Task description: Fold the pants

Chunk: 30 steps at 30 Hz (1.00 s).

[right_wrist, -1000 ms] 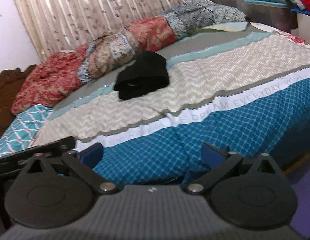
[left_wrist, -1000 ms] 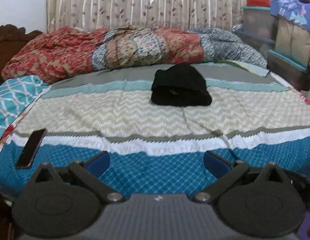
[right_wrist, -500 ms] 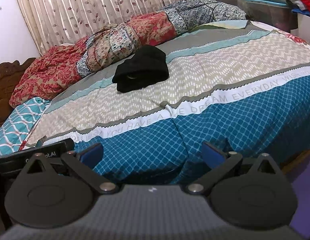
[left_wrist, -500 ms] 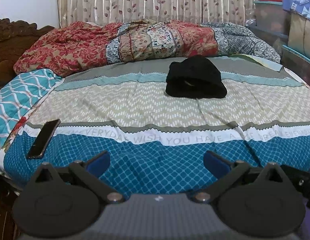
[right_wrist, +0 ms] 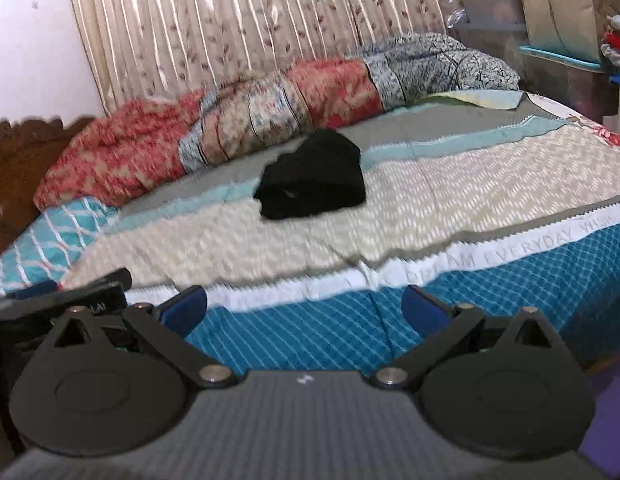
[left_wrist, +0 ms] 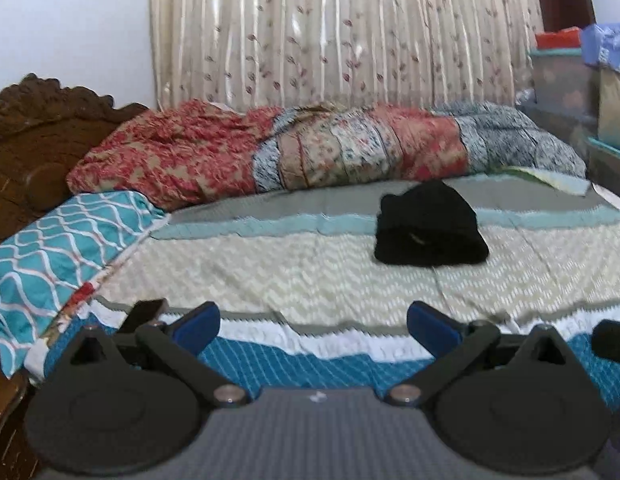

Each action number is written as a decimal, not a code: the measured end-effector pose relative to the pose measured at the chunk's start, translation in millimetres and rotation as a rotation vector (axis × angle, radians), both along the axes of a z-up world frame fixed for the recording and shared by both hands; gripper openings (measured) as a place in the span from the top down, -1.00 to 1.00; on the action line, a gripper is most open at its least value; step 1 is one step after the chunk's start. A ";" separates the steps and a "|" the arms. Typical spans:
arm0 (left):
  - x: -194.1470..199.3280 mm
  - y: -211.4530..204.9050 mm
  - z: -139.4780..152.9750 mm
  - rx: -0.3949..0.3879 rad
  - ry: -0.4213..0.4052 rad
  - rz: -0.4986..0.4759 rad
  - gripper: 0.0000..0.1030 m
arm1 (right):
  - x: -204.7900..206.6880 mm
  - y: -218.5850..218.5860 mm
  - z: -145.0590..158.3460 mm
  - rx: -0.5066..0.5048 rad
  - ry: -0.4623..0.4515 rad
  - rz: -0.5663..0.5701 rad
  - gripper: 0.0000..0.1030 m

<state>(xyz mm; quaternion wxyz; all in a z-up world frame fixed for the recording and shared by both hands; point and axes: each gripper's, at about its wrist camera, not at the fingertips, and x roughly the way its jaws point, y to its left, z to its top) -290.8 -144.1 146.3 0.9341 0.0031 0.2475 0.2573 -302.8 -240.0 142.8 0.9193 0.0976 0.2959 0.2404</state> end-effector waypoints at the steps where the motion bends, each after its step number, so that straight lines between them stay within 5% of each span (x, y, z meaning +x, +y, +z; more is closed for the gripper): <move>1: -0.9 1.3 2.3 -0.001 -0.005 0.002 -1.00 | -1.6 -1.2 1.7 0.023 0.003 0.001 -1.00; 8: -10.2 7.1 6.9 -0.025 -0.001 -0.005 -1.00 | -19.7 3.3 -6.3 0.034 0.030 0.003 -1.00; 18: 1.8 -8.3 -18.4 -0.064 0.174 -0.022 -1.00 | -14.7 2.7 -13.0 0.044 0.095 -0.027 -1.00; 30: 2.3 -12.0 -25.7 -0.085 0.212 -0.019 -1.00 | -11.7 -4.8 -16.6 0.064 0.135 -0.046 -1.00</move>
